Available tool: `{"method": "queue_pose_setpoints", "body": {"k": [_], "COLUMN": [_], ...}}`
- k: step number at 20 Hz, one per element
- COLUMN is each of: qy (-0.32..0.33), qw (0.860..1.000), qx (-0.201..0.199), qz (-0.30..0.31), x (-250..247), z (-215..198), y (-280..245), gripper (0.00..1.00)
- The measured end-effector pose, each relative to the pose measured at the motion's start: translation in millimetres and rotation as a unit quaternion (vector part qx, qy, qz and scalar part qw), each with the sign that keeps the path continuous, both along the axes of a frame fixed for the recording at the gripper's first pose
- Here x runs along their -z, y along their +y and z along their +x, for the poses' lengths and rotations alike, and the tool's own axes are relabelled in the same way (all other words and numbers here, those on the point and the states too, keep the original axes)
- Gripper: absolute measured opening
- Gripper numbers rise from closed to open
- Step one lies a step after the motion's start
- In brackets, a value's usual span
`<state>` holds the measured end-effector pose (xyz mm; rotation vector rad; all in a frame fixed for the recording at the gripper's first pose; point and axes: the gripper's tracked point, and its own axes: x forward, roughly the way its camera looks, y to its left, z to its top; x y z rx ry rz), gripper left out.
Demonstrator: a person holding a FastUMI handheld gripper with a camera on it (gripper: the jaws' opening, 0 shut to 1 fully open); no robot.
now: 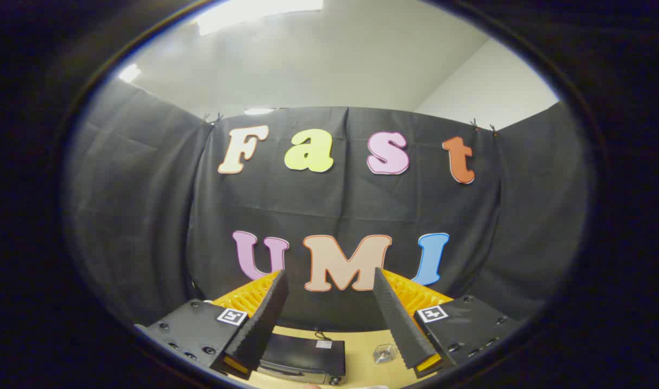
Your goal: Open the toaster oven, put the food inside, and close the toaster oven door.
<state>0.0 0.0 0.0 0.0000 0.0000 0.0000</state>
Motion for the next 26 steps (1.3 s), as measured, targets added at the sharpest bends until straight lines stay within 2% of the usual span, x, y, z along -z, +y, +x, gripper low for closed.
{"method": "queue_pose_setpoints", "body": {"k": [5, 8, 13, 17, 22, 26], "qy": [0.021, 0.007, -0.025, -0.047, -0.031, 0.019], "qw": [1.000, 0.999, 0.999, 0.997, 0.997, 0.999], "qx": [0.016, 0.008, -0.028, -0.019, -0.036, -0.011], "qz": [-0.016, -0.034, 0.036, 0.059, 0.069, 0.040], "x": [13, 10, 14, 23, 67, 147], "z": [-3, 0, 7, 11, 25, 46], "y": [-10, 1, 48, 61, 85, 88], "gripper": [0.98, 0.98, 0.98, 0.98, 0.98, 0.98]}}
